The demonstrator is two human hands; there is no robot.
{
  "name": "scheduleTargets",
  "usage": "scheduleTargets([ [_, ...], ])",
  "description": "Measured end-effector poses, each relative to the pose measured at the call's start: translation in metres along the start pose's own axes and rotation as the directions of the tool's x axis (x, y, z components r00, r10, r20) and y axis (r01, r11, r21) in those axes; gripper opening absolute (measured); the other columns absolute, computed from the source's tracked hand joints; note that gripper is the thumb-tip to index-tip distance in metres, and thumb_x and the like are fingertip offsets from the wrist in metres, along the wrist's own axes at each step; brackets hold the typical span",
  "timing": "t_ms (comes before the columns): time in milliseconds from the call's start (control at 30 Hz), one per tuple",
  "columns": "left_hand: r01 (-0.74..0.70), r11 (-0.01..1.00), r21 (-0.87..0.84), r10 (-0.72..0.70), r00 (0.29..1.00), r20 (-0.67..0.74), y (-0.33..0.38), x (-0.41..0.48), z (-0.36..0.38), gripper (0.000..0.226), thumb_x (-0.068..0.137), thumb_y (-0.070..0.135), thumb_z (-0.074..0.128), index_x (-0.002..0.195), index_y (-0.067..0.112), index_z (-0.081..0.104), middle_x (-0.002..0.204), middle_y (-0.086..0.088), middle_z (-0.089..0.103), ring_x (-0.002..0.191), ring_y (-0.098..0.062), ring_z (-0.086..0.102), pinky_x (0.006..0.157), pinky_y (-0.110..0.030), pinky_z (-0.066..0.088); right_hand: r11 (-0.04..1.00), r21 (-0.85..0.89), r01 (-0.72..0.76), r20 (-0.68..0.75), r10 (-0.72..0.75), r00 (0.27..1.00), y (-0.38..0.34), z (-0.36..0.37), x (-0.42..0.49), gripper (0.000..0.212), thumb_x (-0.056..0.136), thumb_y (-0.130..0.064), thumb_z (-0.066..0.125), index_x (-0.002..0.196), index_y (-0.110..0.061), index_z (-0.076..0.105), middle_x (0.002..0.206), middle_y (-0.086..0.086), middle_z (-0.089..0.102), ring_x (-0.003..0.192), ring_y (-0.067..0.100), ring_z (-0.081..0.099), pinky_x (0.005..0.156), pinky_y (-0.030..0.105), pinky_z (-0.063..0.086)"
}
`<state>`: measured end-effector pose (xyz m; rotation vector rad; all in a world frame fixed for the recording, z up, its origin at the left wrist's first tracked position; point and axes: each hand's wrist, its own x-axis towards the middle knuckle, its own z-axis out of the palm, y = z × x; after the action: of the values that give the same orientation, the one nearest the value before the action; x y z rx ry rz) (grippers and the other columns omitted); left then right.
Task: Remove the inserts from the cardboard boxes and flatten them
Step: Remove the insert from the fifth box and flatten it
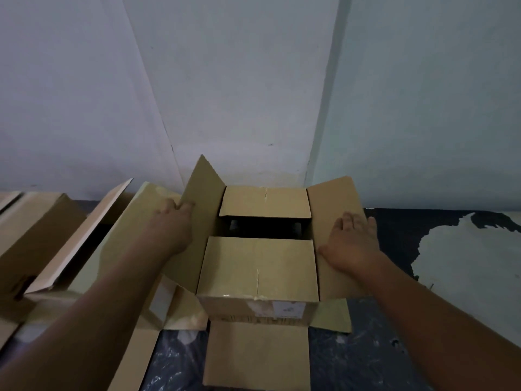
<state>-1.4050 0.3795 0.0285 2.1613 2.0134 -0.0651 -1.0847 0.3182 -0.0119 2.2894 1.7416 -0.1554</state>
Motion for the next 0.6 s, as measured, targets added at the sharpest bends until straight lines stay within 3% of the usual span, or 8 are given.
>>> scheduleTargets([
  [67, 0.018, 0.976, 0.218, -0.002, 0.997, -0.073, -0.001, -0.006, 0.014, 0.056, 0.094, 0.025, 0.04, 0.145, 0.024, 0.02, 0.149, -0.016, 0.012, 0.134, -0.043, 0.021, 0.107, -0.055, 0.027, 0.993, 0.119, 0.0, 0.036, -0.005, 0.999, -0.005, 0.009, 0.001, 0.082, 0.095, -0.056, 0.03, 0.151, -0.002, 0.004, 0.159, 0.019, -0.004, 0.146, 0.036, 0.0, 0.116, 0.053, 0.003],
  [133, 0.015, 0.96, 0.279, 0.019, 0.993, -0.117, -0.007, -0.007, 0.027, 0.058, 0.094, 0.033, 0.037, 0.147, 0.024, 0.017, 0.156, -0.012, -0.009, 0.142, -0.045, -0.008, 0.112, -0.062, 0.002, 0.967, 0.254, 0.002, 0.073, -0.021, 0.997, -0.009, 0.018, 0.002, 0.069, 0.098, -0.048, 0.029, 0.15, -0.007, 0.012, 0.158, 0.018, 0.003, 0.144, 0.04, 0.008, 0.115, 0.055, 0.015],
  [200, 0.015, 0.961, 0.277, 0.01, 0.996, -0.087, -0.012, -0.003, 0.039, 0.061, 0.096, 0.041, 0.032, 0.15, 0.022, 0.012, 0.159, -0.009, -0.014, 0.142, -0.042, -0.019, 0.11, -0.063, -0.01, 0.922, 0.386, 0.016, 0.037, -0.033, 0.999, -0.012, 0.022, 0.003, 0.047, 0.099, -0.039, 0.029, 0.139, -0.015, 0.032, 0.151, 0.017, 0.025, 0.135, 0.042, 0.026, 0.107, 0.057, 0.029],
  [233, 0.012, 0.968, 0.251, -0.001, 0.999, -0.042, -0.013, -0.001, 0.046, 0.063, 0.096, 0.045, 0.03, 0.151, 0.021, 0.011, 0.159, -0.009, -0.01, 0.143, -0.041, -0.017, 0.11, -0.063, -0.01, 0.896, 0.445, 0.012, 0.018, -0.022, 1.0, -0.013, 0.022, 0.003, 0.041, 0.099, -0.039, 0.028, 0.132, -0.019, 0.04, 0.145, 0.014, 0.034, 0.129, 0.04, 0.033, 0.103, 0.056, 0.033],
  [300, -0.012, 0.989, 0.149, 0.002, 0.998, 0.064, -0.01, 0.002, 0.06, 0.059, 0.098, 0.047, 0.028, 0.149, 0.02, 0.016, 0.159, -0.012, 0.002, 0.144, -0.043, -0.003, 0.113, -0.062, 0.002, 0.84, 0.542, 0.014, 0.004, -0.019, 1.0, -0.015, 0.021, 0.002, 0.052, 0.094, -0.058, 0.024, 0.132, -0.028, 0.044, 0.144, 0.007, 0.038, 0.129, 0.039, 0.034, 0.103, 0.057, 0.032],
  [400, -0.048, 0.998, -0.03, 0.051, 0.993, 0.109, -0.006, 0.008, 0.069, 0.044, 0.1, 0.039, 0.027, 0.139, 0.02, 0.03, 0.148, -0.018, 0.028, 0.133, -0.043, 0.029, 0.108, -0.054, 0.028, 0.841, 0.539, 0.048, 0.067, -0.099, 0.993, -0.02, 0.02, 0.001, 0.075, 0.075, -0.085, 0.03, 0.137, -0.043, 0.038, 0.157, -0.003, 0.017, 0.139, 0.05, 0.012, 0.107, 0.066, 0.015],
  [500, -0.103, 0.993, -0.052, 0.105, 0.994, 0.034, 0.001, 0.018, 0.061, 0.042, 0.102, 0.032, 0.027, 0.139, 0.012, 0.033, 0.136, -0.019, 0.043, 0.12, -0.038, 0.045, 0.101, -0.045, 0.036, 0.889, 0.44, 0.123, 0.147, -0.206, 0.967, -0.028, 0.02, 0.0, 0.081, 0.064, -0.087, 0.048, 0.134, -0.048, 0.038, 0.16, -0.007, -0.008, 0.14, 0.051, -0.011, 0.105, 0.071, -0.003],
  [600, -0.155, 0.986, -0.059, 0.158, 0.986, 0.048, 0.01, 0.037, 0.053, 0.049, 0.101, 0.042, 0.03, 0.141, 0.015, 0.032, 0.135, -0.019, 0.045, 0.119, -0.039, 0.047, 0.101, -0.045, 0.034, 0.921, 0.333, 0.204, 0.12, -0.256, 0.959, -0.04, 0.017, 0.001, 0.085, 0.061, -0.082, 0.059, 0.134, -0.045, 0.038, 0.16, -0.006, -0.007, 0.143, 0.043, -0.013, 0.103, 0.072, -0.008],
])
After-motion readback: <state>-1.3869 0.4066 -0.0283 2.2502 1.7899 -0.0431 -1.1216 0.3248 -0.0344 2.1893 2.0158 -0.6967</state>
